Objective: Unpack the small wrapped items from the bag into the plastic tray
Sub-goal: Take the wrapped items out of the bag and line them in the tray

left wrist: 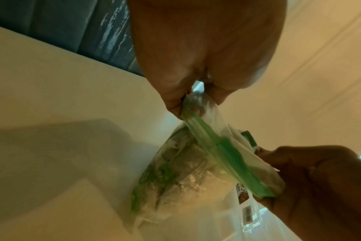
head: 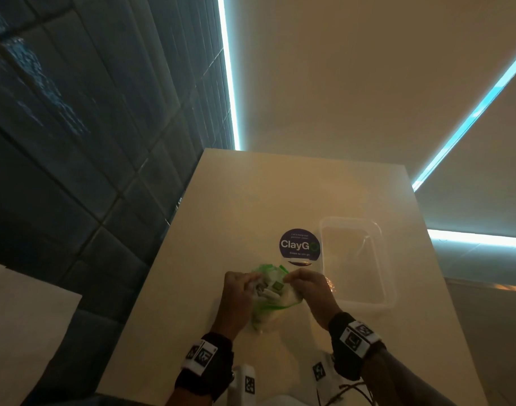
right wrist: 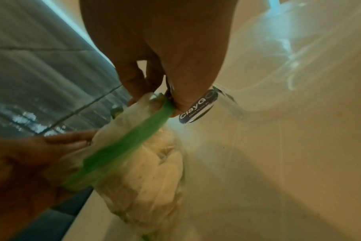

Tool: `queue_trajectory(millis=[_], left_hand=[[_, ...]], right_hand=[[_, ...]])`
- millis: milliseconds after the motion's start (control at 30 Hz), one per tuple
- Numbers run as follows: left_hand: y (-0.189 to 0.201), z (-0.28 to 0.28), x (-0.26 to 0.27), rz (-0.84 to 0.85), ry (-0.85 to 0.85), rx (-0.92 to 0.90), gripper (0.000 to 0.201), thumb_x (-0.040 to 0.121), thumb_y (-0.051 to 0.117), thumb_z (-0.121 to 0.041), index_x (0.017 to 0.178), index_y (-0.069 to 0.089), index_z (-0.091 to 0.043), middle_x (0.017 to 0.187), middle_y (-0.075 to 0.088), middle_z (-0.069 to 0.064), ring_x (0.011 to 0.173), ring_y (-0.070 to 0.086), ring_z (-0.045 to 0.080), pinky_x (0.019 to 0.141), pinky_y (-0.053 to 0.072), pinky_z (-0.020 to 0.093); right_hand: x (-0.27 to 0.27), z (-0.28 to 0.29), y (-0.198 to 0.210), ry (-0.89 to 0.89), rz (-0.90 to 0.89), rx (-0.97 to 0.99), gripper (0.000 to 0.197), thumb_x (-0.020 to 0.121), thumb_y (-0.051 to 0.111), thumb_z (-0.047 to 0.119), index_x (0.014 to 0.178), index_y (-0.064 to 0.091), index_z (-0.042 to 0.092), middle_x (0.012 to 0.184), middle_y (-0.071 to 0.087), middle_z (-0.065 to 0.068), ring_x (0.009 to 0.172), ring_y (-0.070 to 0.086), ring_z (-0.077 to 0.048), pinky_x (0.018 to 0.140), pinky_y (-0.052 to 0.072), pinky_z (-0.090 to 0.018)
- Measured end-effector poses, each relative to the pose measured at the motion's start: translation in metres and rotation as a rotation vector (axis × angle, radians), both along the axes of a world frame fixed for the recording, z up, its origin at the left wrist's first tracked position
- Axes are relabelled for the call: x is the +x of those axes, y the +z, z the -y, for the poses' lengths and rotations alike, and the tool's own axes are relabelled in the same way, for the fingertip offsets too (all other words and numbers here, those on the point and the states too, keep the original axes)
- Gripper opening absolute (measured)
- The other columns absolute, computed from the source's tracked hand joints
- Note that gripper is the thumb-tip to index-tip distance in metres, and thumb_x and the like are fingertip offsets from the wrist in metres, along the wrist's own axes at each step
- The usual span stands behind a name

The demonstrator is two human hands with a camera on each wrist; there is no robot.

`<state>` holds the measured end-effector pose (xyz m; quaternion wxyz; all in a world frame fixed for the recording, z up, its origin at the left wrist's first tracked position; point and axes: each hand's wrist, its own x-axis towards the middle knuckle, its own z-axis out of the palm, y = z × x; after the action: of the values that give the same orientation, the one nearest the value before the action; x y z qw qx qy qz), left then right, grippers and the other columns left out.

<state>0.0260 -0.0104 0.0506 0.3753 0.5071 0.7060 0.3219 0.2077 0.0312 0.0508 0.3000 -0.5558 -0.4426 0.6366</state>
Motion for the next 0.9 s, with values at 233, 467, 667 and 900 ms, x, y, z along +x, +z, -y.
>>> queue_trajectory(millis=[233,467,667,900], left_hand=[[-0.01,0.006,0.001,-0.253,-0.257,-0.022,0.057,0.095,0.055,-0.023,0.148,0.035,-0.02,0.129,0.023,0.002,0.111,0.048,0.017,0.092,0.044,0.021],[-0.027,0.006,-0.003,-0.299,-0.297,-0.166,0.082,0.082,0.066,-0.022,0.151,0.022,-0.034,0.141,0.023,0.005,0.121,0.048,0.025,0.1,0.047,0.032],[-0.024,0.008,-0.011,-0.13,-0.192,-0.072,0.07,0.082,0.068,-0.011,0.143,0.042,-0.032,0.135,0.029,0.001,0.114,0.054,0.018,0.095,0.045,0.016],[-0.011,0.01,-0.005,-0.186,-0.125,0.068,0.041,0.083,0.071,-0.029,0.123,0.064,-0.027,0.136,0.04,0.002,0.122,0.048,0.016,0.101,0.049,0.032]], right_hand=[[-0.004,0.001,-0.024,0.262,0.537,0.389,0.036,0.088,0.057,-0.006,0.118,0.066,0.012,0.115,0.055,-0.004,0.092,0.055,-0.012,0.075,0.046,-0.008],[0.0,0.005,-0.036,0.345,0.573,0.388,0.043,0.087,0.059,-0.003,0.126,0.062,0.015,0.12,0.053,-0.006,0.1,0.054,-0.015,0.082,0.048,-0.015],[-0.001,0.003,-0.028,0.197,0.472,0.532,0.026,0.081,0.073,0.016,0.104,0.067,0.026,0.111,0.053,0.003,0.102,0.048,-0.016,0.086,0.047,-0.029],[-0.011,-0.001,-0.021,0.159,0.502,0.585,0.011,0.08,0.077,0.024,0.088,0.072,0.018,0.094,0.058,-0.001,0.09,0.047,-0.014,0.075,0.036,-0.018]])
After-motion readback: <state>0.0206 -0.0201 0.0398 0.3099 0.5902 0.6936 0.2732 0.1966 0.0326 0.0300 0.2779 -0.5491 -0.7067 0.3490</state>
